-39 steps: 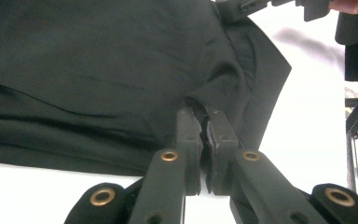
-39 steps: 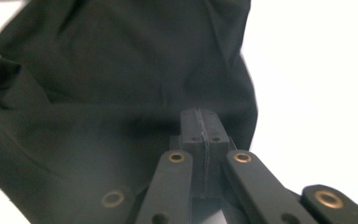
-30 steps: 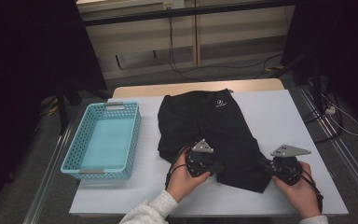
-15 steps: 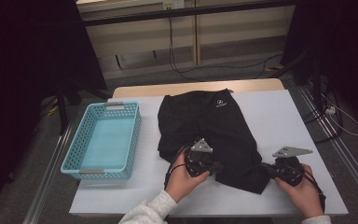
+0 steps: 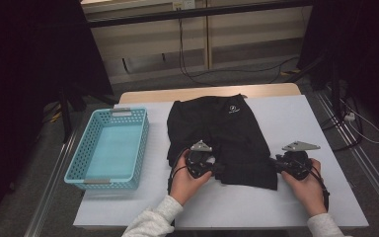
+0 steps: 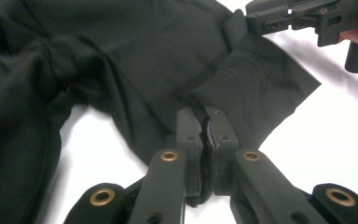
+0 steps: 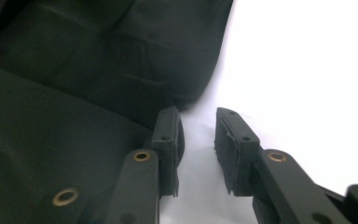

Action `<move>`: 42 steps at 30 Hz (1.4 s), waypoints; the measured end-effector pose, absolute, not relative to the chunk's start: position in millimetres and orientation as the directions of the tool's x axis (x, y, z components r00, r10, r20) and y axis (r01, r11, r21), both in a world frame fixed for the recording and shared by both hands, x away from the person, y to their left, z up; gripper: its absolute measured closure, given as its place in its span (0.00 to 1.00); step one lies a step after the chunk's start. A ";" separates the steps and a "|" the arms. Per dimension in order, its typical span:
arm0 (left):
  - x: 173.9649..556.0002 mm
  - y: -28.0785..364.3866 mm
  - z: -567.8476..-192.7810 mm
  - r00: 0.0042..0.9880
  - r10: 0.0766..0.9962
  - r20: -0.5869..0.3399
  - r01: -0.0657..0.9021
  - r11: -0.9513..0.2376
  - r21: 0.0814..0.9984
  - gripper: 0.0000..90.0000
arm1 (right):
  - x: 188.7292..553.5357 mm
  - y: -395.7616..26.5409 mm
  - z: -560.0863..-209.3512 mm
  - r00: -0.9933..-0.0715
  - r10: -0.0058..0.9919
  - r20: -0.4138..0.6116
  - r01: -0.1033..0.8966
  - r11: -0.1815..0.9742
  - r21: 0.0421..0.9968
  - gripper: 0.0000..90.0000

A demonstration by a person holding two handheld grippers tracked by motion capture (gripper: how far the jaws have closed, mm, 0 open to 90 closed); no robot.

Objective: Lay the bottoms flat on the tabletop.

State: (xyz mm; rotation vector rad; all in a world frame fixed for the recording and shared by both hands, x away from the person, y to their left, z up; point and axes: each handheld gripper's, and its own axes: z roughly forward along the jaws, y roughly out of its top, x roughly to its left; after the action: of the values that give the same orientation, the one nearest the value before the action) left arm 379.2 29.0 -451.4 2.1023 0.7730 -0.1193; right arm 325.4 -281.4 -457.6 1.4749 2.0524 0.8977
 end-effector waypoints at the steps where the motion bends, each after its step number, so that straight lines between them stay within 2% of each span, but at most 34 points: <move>1: 379.3 29.7 -453.0 0.803 0.485 -0.347 0.566 -0.434 0.701 0.95 | 324.5 -282.5 -456.5 -0.322 0.947 0.005 0.647 0.217 0.731 0.72; 6: 376.4 31.2 -453.0 0.809 0.480 -0.339 0.558 -0.443 0.702 0.95 | 308.5 -290.6 -445.8 -0.305 0.951 0.054 0.623 0.156 0.767 0.59; 13: 372.6 31.7 -447.6 0.819 0.467 -0.332 0.542 -0.442 0.715 0.95 | 281.8 -286.9 -445.7 -0.393 0.917 0.074 0.648 0.218 0.730 0.56; 17: 371.8 31.1 -447.7 0.827 0.463 -0.319 0.530 -0.451 0.718 0.95 | 274.1 -283.5 -447.0 -0.413 0.906 0.094 0.663 0.228 0.713 0.62; 24: 371.8 31.7 -447.9 0.832 0.458 -0.313 0.522 -0.453 0.723 0.94 | 268.6 -285.8 -452.8 -0.425 0.898 0.114 0.676 0.231 0.700 0.67; 26: 371.7 30.9 -448.2 0.833 0.459 -0.309 0.519 -0.457 0.722 0.94 | 269.5 -282.5 -451.5 -0.447 0.887 0.118 0.678 0.250 0.691 0.76; 28: 371.7 31.1 -448.9 0.833 0.458 -0.310 0.520 -0.458 0.721 0.94 | 269.4 -278.9 -452.0 -0.464 0.879 0.105 0.672 0.273 0.689 0.80; 31: 372.1 31.3 -449.4 0.830 0.461 -0.315 0.526 -0.455 0.719 0.93 | 271.1 -277.5 -451.7 -0.483 0.868 0.115 0.671 0.282 0.686 0.97; 32: 371.8 31.7 -448.7 0.831 0.458 -0.316 0.526 -0.460 0.716 0.93 | 271.4 -277.8 -452.1 -0.487 0.865 0.122 0.669 0.280 0.689 0.98; 42: 363.6 28.9 -440.7 0.841 0.413 -0.349 0.524 -0.461 0.716 0.93 | 262.3 -294.0 -437.9 -0.479 0.865 0.148 0.651 0.237 0.721 1.00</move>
State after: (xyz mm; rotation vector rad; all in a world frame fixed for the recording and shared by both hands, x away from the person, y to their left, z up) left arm 363.6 28.9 -440.7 2.1167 0.6818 -0.1565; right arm 262.3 -294.0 -437.9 1.4140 2.2318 1.0844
